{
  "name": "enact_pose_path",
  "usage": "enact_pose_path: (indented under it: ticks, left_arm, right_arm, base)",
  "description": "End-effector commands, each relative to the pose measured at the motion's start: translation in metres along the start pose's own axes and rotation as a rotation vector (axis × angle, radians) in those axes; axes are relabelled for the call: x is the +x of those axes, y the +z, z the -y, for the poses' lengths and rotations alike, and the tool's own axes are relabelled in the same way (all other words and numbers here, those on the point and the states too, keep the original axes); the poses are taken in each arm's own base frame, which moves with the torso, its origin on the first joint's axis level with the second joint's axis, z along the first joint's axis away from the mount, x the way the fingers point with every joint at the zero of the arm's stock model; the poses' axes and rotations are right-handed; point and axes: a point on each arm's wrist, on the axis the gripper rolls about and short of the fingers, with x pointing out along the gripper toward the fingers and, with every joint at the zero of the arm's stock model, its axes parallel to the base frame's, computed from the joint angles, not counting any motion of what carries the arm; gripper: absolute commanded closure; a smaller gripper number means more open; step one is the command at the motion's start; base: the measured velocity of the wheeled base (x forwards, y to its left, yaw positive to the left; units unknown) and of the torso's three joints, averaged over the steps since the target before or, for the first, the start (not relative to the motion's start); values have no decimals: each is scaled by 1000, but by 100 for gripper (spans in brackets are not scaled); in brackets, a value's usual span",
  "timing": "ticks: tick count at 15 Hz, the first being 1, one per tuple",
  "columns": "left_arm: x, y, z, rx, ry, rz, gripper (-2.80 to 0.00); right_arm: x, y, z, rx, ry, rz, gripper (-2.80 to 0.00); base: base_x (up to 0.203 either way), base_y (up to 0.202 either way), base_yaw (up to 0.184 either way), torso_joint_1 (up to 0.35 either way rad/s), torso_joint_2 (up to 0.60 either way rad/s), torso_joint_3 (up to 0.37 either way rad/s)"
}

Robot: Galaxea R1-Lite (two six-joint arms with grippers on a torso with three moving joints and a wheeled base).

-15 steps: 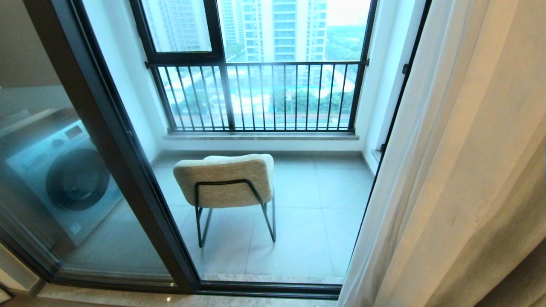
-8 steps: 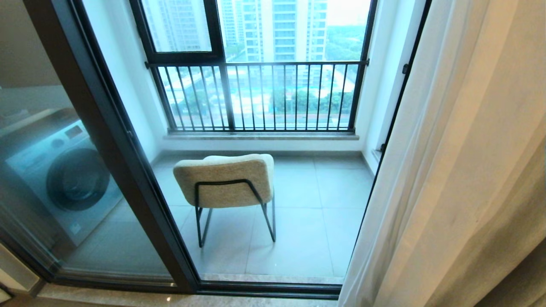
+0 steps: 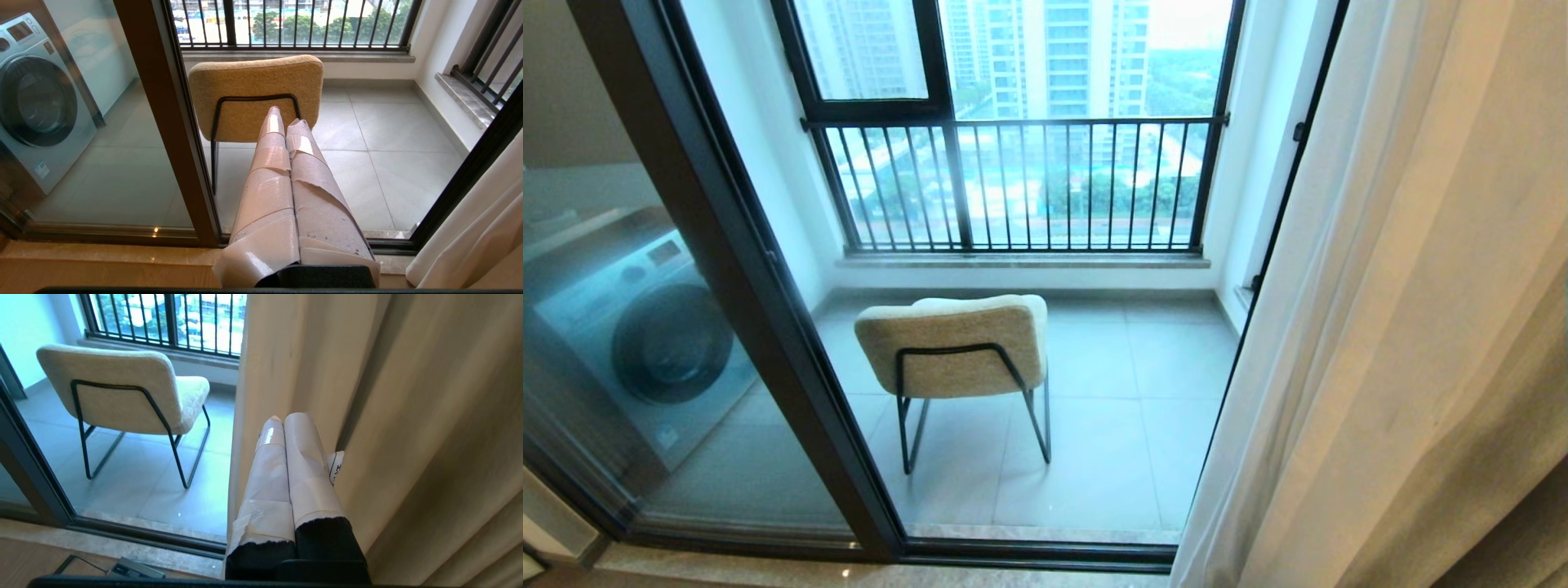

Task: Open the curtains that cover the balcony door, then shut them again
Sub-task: Close the inner curtains on both sides

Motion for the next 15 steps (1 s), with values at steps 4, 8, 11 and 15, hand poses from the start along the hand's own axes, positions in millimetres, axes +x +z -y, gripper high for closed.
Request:
enact_pose_path:
  ticks: [4,8,11,15]
  left_arm:
    - [0,0,0,-1,0,1,0]
    - [0,0,0,1,0,1,0]
    - [0,0,0,-1,0,1,0]
    - [0,0,0,-1,0,1,0]
  right_arm:
    - [-6,19,2,-34,-3,55,0]
    - [-6,25,2,-34,0,41,0]
    - [5,39,5,-31,10,-22,0]
    - [35,75,12,-27,60,-105,0]
  base:
    - [0,0,0,0,0,0]
    - [0,0,0,0,0,0]
    - [0,0,0,0,0,0]
    - [0,0,0,0,0,0]
